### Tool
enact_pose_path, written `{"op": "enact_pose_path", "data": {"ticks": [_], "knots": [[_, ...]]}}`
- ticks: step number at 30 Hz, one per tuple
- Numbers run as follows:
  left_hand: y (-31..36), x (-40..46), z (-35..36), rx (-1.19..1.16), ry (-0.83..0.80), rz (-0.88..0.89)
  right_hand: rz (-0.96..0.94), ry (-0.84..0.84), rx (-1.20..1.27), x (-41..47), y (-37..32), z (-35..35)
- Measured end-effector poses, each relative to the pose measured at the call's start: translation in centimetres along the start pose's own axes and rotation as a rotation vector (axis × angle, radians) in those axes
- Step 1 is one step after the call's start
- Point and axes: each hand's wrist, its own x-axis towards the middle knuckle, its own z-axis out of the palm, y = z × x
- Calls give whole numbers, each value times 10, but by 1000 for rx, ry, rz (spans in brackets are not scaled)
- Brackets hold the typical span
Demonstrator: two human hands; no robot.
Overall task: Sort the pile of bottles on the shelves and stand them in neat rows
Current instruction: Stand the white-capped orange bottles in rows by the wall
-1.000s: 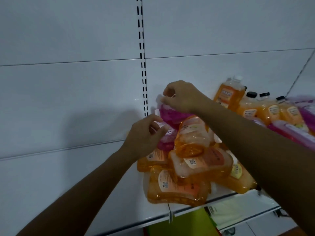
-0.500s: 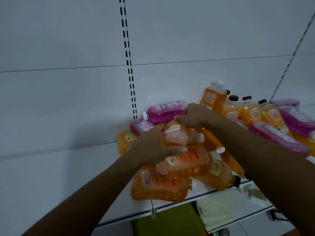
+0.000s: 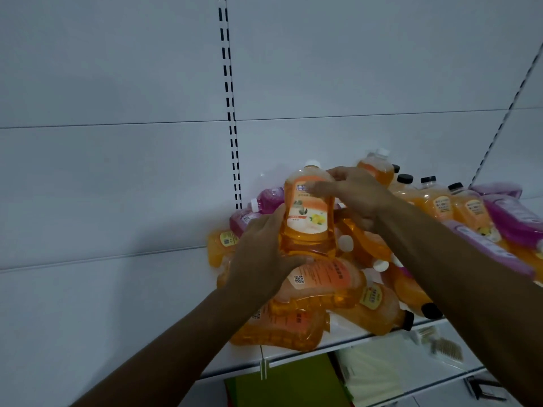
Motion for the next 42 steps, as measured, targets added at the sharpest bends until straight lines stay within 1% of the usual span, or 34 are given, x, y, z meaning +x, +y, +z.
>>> {"op": "enact_pose_path", "data": {"ticks": [2,4,7,9,12,15,17,21,25,29,34,39,42], "knots": [[-7,-1,-3,75,63,65,24,-22,67,-2,-2,7],[-14,-4,-8,98,84,95,23,-62,123,-3,-7,17],[-23,-11,-29,-33,64,60,-41,-133,153,-1,-18,46],[-34,-16,-52,-145,80,32,-88,-167,165,4,-27,77],[-63,-31,-92,-284,73,-56,-188,-236,78,10,-37,136],[-99,-56,-135,-333,105,-175,-285,-373,44,9,-47,203],[-124,-75,-165,-327,173,-275,-323,-472,65,7,-52,250],[-180,-113,-224,-180,326,-434,-419,-645,47,-5,-64,346],[-226,-150,-267,-182,444,-519,-504,-731,0,-13,-72,431],[-274,-175,-298,-91,513,-559,-544,-756,-55,-11,-69,501],[-325,-185,-324,-15,586,-545,-613,-736,-108,-5,-65,560],[-353,-183,-337,31,614,-507,-664,-678,-143,0,-61,589],[-368,-183,-335,3,618,-534,-702,-636,-191,3,-59,598]]}}
